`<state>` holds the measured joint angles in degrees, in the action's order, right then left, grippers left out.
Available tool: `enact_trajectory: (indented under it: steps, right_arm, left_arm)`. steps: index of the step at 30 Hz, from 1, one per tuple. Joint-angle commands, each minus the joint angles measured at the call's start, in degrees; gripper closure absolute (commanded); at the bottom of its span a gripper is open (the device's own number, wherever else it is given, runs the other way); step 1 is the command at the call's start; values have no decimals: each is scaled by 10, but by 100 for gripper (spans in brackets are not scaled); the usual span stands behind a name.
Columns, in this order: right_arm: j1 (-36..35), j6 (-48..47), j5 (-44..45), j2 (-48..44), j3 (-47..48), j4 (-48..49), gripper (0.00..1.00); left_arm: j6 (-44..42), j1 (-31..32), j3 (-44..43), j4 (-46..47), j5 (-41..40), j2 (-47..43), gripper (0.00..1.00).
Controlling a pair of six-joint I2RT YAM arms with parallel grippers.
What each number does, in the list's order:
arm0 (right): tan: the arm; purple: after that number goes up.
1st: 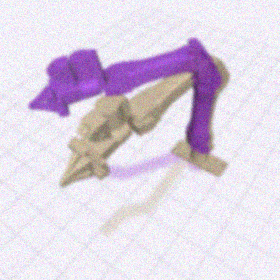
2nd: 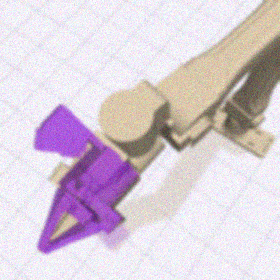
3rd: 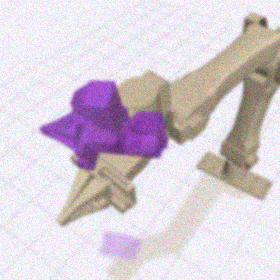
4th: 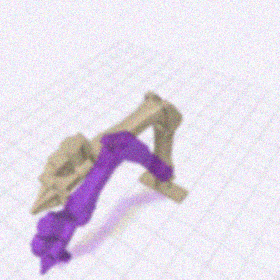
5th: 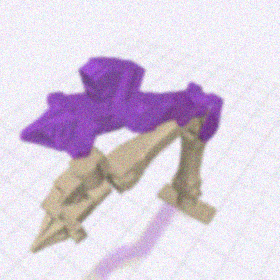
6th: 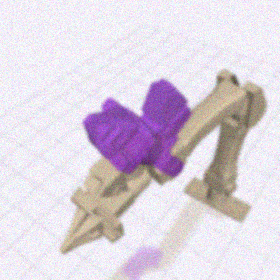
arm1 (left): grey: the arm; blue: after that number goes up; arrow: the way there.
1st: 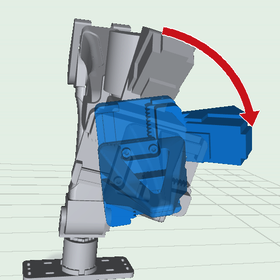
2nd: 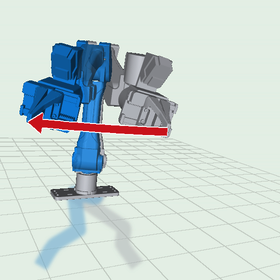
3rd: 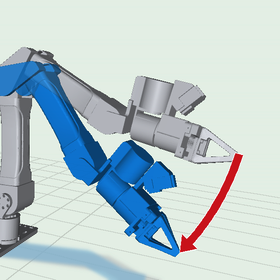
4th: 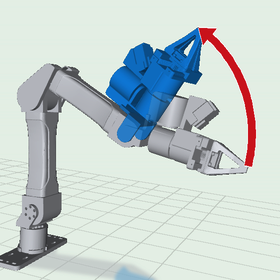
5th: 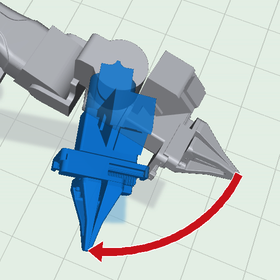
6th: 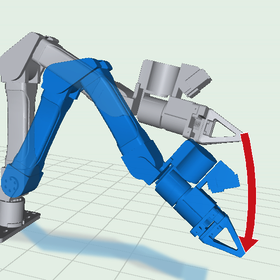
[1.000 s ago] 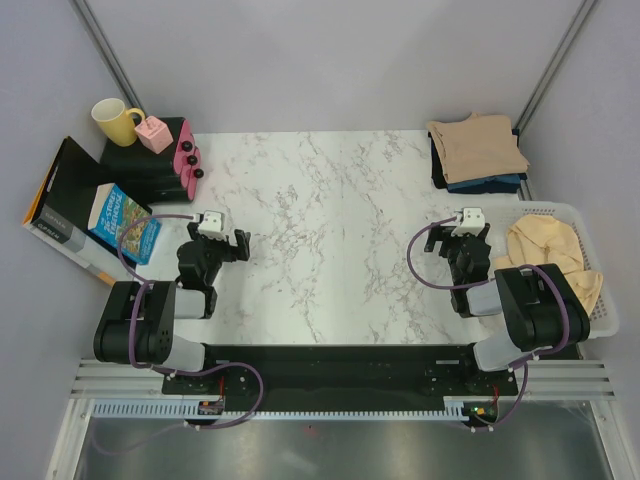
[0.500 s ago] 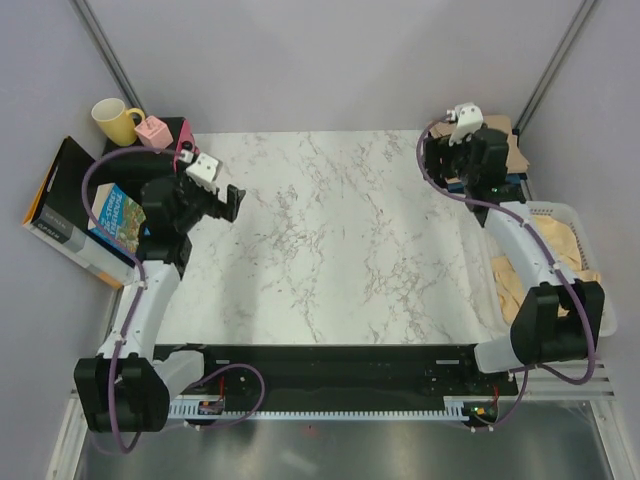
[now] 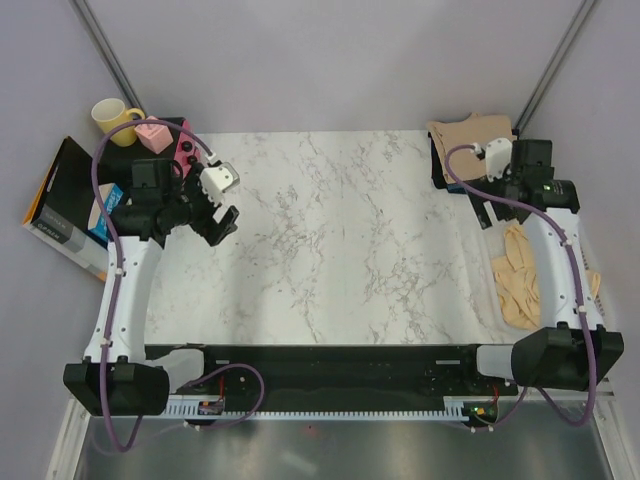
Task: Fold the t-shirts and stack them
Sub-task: Grab the tshirt from the pile
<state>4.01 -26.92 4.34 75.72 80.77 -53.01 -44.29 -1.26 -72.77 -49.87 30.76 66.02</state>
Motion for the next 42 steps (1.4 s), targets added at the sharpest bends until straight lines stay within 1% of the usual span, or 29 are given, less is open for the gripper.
enact_trajectory:
  steps: [1, 2, 4, 5, 7, 8, 9, 12, 14, 17, 19, 24, 27, 28, 31, 33, 34, 37, 41, 42]
  right_arm:
    - [69, -51, 44, -62, -35, -88, 4]
    - [105, -64, 38, -70, -43, -92, 4]
    - [149, -79, 23, -87, -74, -99, 4]
    - [196, -102, 2, -91, -88, -100, 5]
    - [239, -124, -15, -95, -132, -95, 7]
    - [279, -132, -38, -92, -145, -93, 8]
    - [298, -146, -42, -81, -167, -87, 10]
    - [361, -160, -104, -49, -183, -82, 16]
    - [376, -162, -122, -34, -184, -80, 21]
    - [380, -139, -111, -5, -184, -33, 19]
    - [397, -136, -119, 24, -178, -24, 19]
    - [406, -125, -122, 82, -173, 25, 19]
    - [406, -117, -125, 118, -160, 45, 22]
    - [406, -116, -134, 128, -156, 49, 25]
    - [406, -114, -159, 156, -147, 61, 29]
    - [405, -111, -180, 179, -136, 64, 39]
    - [405, -111, -185, 185, -132, 64, 59]
    - [403, -109, -192, 192, -110, 55, 100]
    - [385, -121, -187, 134, -89, 42, 100]
    - [377, -127, -178, 102, -82, 38, 100]
  left_arm:
    - [-81, 3, -67, -132, 30, 25, 4]
    - [-83, 6, -74, -136, 28, 34, 4]
    - [-84, 6, -89, -142, 19, 40, 4]
    - [-85, 28, -94, -143, 15, 48, 4]
    - [-89, 36, -110, -144, 4, 55, 4]
    - [-89, 43, -115, -145, 0, 58, 4]
    - [-92, 47, -123, -146, -8, 66, 4]
    - [-97, 61, -132, -146, -19, 73, 4]
    - [-98, 70, -131, -146, -25, 75, 4]
    - [-91, 85, -130, -146, -31, 84, 7]
    - [-89, 95, -131, -146, -40, 87, 7]
    - [-69, 98, -117, -125, -45, 84, 8]
    - [-55, 100, -101, -106, -44, 77, 9]
    - [-52, 101, -98, -96, -45, 75, 9]
    - [-43, 103, -89, -87, -47, 71, 9]
    - [-43, 103, -86, -84, -53, 69, 10]
    - [-43, 103, -84, -81, -56, 68, 11]
    - [-47, 104, -71, -74, -63, 58, 11]
    - [-45, 104, -44, -61, -55, 43, 11]
    - [-43, 104, -40, -59, -47, 42, 12]
